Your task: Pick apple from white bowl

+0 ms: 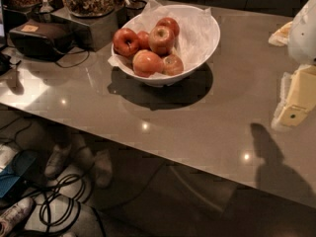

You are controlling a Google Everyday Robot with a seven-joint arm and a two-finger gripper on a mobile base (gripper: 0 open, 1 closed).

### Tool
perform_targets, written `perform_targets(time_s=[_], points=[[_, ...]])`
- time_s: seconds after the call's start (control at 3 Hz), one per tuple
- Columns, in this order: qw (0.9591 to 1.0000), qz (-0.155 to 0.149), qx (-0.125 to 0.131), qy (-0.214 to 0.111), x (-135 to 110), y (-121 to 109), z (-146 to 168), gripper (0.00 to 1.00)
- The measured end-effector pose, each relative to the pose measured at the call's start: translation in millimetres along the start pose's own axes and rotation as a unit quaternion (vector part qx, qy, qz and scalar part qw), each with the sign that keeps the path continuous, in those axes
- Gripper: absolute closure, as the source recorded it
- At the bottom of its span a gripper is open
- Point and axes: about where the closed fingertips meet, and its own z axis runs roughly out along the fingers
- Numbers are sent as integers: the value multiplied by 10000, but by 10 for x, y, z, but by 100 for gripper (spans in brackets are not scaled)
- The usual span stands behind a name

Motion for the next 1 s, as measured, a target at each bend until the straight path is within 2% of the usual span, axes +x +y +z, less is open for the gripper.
perform_targets(time_s=[0.33, 0.67, 1.0], points=[[10000, 0, 0, 0, 0, 0, 0, 0], [9999, 128, -45, -35, -79, -119, -28, 0], [9992, 319, -204, 123, -452, -645, 72, 0]])
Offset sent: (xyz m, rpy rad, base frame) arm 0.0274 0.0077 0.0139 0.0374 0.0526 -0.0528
